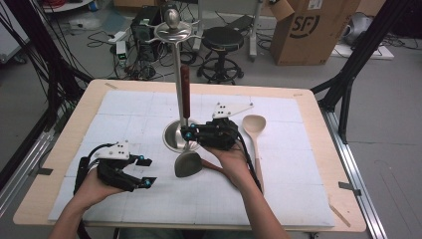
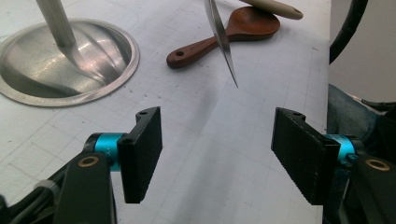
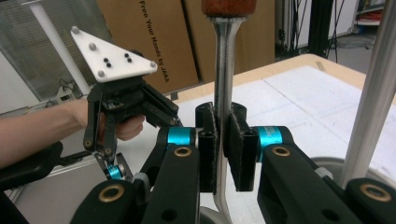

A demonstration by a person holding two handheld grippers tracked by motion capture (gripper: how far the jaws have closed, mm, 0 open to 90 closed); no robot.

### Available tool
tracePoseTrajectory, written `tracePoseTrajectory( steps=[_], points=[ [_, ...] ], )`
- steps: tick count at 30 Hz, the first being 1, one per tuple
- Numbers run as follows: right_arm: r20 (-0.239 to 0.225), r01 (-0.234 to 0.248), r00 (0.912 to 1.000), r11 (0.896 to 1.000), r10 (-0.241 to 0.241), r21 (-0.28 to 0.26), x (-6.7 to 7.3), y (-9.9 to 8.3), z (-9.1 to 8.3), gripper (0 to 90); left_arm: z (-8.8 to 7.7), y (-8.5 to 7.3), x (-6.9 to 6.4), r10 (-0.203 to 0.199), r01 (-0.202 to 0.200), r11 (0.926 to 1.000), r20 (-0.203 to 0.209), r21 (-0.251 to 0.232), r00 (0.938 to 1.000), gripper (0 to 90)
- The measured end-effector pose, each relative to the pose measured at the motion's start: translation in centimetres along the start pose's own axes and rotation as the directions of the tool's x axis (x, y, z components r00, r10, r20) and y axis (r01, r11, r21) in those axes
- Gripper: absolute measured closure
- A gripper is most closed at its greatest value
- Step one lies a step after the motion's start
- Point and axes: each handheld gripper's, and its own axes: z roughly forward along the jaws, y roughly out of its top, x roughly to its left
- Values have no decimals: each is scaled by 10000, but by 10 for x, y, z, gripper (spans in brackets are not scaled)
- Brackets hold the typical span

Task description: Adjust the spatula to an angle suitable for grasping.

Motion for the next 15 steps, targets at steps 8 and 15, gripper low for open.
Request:
tracePoseTrajectory(
  steps=[8,15],
  points=[
    [198,192,9996,9998,-192,-9,-1,17,0,837,-1,-1,0,-33,33,10000,-6,-10,10000,342],
    [311,343,9989,9994,-343,9,-1,32,2,837,-3,-2,0,-39,38,9999,-61,-97,10000,337]
  ],
)
